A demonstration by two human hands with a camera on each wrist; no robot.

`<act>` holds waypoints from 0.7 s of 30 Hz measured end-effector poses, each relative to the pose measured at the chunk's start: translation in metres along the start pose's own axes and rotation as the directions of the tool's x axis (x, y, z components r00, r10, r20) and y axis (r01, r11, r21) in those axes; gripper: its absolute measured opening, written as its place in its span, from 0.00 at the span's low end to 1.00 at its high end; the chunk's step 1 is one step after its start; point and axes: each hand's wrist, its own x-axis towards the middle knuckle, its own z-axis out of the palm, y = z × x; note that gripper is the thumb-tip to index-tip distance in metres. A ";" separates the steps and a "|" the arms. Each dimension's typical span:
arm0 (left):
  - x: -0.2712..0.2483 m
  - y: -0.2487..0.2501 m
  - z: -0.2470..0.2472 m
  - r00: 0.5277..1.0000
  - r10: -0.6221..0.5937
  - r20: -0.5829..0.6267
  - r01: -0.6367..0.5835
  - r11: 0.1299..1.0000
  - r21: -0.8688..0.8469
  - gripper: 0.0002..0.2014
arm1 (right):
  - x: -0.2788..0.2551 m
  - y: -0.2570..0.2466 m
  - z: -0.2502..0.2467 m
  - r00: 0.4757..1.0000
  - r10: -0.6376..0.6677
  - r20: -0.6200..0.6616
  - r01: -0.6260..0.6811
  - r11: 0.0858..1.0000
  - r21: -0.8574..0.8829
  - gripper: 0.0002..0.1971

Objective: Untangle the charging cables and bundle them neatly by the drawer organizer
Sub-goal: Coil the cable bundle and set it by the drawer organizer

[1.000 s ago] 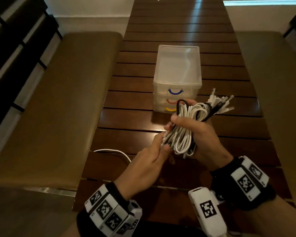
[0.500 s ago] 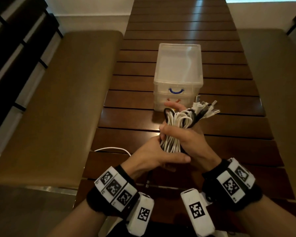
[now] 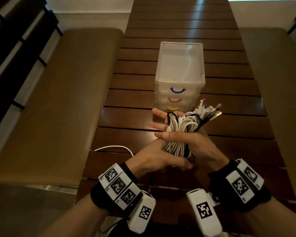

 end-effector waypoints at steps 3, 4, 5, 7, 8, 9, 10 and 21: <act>-0.003 -0.008 0.004 1.000 -0.027 -0.013 0.026 0.997 -0.068 0.09 | -0.004 -0.001 0.004 0.999 0.030 0.013 -0.030 0.997 0.070 0.26; -0.003 -0.011 0.005 1.000 0.008 -0.010 -0.009 0.993 -0.119 0.06 | -0.004 0.000 0.005 1.000 -0.016 -0.010 0.017 0.998 0.054 0.21; -0.004 -0.012 0.007 0.998 0.068 -0.015 -0.069 0.981 -0.181 0.05 | -0.004 -0.001 0.006 0.997 -0.065 -0.038 0.066 0.998 0.019 0.18; -0.002 -0.019 0.009 0.983 0.174 -0.055 -0.182 0.940 -0.290 0.15 | -0.004 -0.002 0.011 0.992 -0.114 -0.059 0.114 0.993 -0.014 0.19; 0.000 -0.022 0.010 0.976 0.200 -0.083 -0.215 0.927 -0.307 0.16 | -0.002 -0.003 0.014 0.992 -0.112 -0.059 0.112 0.994 -0.008 0.21; 0.003 -0.024 0.011 0.968 0.219 -0.122 -0.247 0.919 -0.307 0.14 | 0.000 -0.003 0.015 0.992 -0.106 -0.069 0.106 0.994 0.006 0.21; 0.005 -0.026 0.013 0.958 0.237 -0.162 -0.277 0.914 -0.296 0.12 | 0.001 -0.002 0.015 0.990 -0.104 -0.099 0.107 0.994 0.017 0.20; 0.012 -0.027 -0.014 0.996 0.084 0.008 -0.084 0.996 -0.044 0.14 | 0.012 -0.004 0.014 0.984 -0.069 -0.163 0.072 0.997 0.011 0.16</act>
